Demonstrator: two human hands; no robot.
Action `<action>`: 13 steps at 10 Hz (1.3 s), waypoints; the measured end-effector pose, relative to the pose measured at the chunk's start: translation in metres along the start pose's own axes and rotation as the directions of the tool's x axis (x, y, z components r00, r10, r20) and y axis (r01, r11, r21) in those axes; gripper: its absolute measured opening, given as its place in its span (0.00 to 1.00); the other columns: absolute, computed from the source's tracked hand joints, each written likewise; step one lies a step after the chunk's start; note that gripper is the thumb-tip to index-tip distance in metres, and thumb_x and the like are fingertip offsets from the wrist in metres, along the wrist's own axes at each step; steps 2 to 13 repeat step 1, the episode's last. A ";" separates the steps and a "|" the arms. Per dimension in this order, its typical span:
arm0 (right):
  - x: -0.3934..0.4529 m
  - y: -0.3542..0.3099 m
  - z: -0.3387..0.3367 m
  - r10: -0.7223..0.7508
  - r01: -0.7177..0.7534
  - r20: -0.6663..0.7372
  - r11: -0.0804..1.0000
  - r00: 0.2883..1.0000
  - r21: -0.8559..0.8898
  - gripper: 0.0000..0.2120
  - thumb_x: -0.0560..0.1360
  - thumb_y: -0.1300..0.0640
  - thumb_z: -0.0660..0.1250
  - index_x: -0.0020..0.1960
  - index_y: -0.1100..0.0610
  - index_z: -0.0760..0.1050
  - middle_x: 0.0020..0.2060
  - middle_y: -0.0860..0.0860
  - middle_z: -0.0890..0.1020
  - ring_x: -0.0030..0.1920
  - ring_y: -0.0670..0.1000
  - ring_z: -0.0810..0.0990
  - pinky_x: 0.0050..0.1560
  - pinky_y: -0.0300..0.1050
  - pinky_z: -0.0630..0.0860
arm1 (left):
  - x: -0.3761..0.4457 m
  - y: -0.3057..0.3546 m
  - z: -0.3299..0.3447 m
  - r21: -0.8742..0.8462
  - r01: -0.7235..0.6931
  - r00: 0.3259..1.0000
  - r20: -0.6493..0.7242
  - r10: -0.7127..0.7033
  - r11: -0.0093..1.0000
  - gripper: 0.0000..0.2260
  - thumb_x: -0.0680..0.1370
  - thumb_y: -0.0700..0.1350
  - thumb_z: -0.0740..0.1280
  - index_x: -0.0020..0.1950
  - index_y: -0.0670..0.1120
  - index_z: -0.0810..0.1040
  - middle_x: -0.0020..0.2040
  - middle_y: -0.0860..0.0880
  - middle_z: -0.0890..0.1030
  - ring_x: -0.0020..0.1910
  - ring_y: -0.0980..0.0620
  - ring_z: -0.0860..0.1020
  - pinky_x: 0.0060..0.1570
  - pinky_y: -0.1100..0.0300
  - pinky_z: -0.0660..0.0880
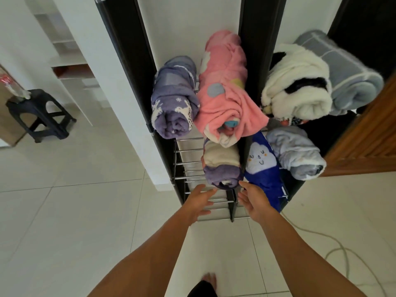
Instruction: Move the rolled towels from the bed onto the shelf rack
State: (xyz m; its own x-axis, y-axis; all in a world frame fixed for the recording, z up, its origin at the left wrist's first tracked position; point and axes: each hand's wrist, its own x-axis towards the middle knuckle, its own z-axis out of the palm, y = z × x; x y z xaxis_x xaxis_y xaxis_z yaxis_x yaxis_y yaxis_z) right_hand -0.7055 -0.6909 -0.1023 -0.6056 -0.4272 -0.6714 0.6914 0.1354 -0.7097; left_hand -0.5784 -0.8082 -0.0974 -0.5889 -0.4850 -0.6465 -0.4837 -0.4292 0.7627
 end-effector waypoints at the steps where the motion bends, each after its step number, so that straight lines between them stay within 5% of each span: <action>1: -0.031 -0.001 -0.015 -0.019 0.016 0.033 0.996 0.999 0.085 0.03 0.77 0.59 0.66 0.46 0.59 0.75 0.37 0.54 0.75 0.40 0.49 0.76 0.50 0.44 0.77 | -0.028 -0.014 0.007 0.096 -0.030 0.999 -0.021 0.032 0.995 0.24 0.76 0.51 0.68 0.70 0.51 0.66 0.57 0.50 0.76 0.52 0.50 0.78 0.53 0.52 0.76; 13: -0.031 -0.001 -0.015 -0.019 0.016 0.033 0.996 0.999 0.085 0.03 0.77 0.59 0.66 0.46 0.59 0.75 0.37 0.54 0.75 0.40 0.49 0.76 0.50 0.44 0.77 | -0.028 -0.014 0.007 0.096 -0.030 0.999 -0.021 0.032 0.995 0.24 0.76 0.51 0.68 0.70 0.51 0.66 0.57 0.50 0.76 0.52 0.50 0.78 0.53 0.52 0.76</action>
